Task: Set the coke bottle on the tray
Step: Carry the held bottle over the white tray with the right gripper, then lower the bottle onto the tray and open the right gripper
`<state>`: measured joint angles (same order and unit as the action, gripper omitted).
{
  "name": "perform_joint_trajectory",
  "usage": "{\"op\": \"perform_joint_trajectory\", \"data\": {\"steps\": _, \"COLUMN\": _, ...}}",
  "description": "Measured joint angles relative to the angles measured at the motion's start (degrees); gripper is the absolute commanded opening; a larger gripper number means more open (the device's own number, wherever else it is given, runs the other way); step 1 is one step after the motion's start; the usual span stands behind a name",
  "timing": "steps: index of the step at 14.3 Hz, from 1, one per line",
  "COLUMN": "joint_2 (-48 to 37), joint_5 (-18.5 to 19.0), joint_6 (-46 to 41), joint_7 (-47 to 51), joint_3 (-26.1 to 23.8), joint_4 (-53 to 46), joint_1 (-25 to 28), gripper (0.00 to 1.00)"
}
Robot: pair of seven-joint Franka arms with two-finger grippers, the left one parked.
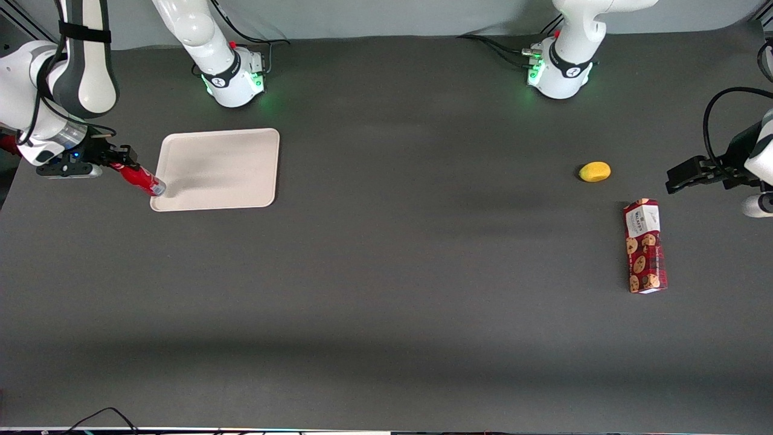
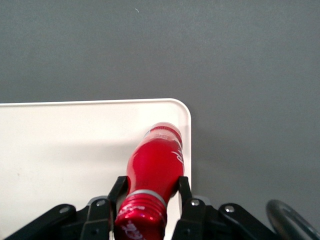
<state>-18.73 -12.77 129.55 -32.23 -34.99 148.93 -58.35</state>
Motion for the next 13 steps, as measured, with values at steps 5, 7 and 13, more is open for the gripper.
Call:
{"op": "perform_joint_trajectory", "data": {"steps": 5, "joint_2": 1.02, "joint_5": -0.28, "joint_6": 0.9, "joint_7": 0.0, "joint_3": 0.01, "joint_4": 1.51, "joint_1": 0.0, "gripper": 0.0}}
{"op": "perform_joint_trajectory", "data": {"steps": 7, "joint_2": 2.0, "joint_5": -0.34, "joint_6": 1.09, "joint_7": 0.0, "joint_3": 0.01, "joint_4": 1.75, "joint_1": 0.0, "gripper": 0.0}}
{"op": "perform_joint_trajectory", "data": {"steps": 13, "joint_2": 5.53, "joint_5": -0.34, "joint_6": 3.12, "joint_7": 0.0, "joint_3": 0.02, "joint_4": 1.8, "joint_1": -0.01, "gripper": 0.26}}
